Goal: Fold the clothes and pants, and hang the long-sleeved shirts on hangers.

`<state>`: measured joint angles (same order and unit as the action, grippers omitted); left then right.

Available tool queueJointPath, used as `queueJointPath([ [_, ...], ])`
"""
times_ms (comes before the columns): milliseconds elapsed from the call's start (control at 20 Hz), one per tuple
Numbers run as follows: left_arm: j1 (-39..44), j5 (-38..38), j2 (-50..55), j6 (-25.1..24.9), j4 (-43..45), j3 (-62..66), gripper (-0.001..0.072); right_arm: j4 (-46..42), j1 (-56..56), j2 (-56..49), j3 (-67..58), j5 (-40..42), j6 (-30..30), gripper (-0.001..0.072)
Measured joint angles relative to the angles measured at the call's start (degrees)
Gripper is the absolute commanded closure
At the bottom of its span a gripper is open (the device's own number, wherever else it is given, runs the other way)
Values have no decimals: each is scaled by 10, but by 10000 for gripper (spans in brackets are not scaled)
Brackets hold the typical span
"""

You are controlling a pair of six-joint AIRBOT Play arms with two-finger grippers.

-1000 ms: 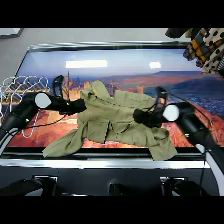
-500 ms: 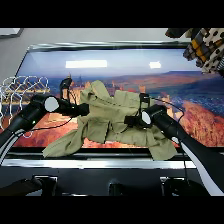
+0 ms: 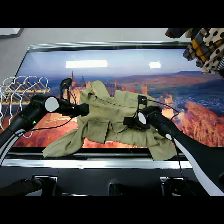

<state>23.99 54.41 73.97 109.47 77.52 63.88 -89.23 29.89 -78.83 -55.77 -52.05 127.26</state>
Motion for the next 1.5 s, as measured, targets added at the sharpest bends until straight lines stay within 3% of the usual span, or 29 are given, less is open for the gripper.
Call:
queueJointPath([
  [100, 0, 0, 0, 0, 0, 0, 332, -4, 0, -1, 0, 4, 11, 654],
  [150, 0, 0, 0, 0, 0, 0, 331, -6, 0, -2, 0, 8, 16, 674],
  [500, 52, 0, 12, -11, 1, 13, 331, -3, 0, -1, 0, -24, 39, 675],
  [900, 156, 1, 116, -15, 10, 76, 331, 3, 0, 15, 0, -62, 43, 675],
  [1500, 178, 30, 178, -1, 93, 111, 331, 7, 0, 18, 0, -74, 45, 674],
])
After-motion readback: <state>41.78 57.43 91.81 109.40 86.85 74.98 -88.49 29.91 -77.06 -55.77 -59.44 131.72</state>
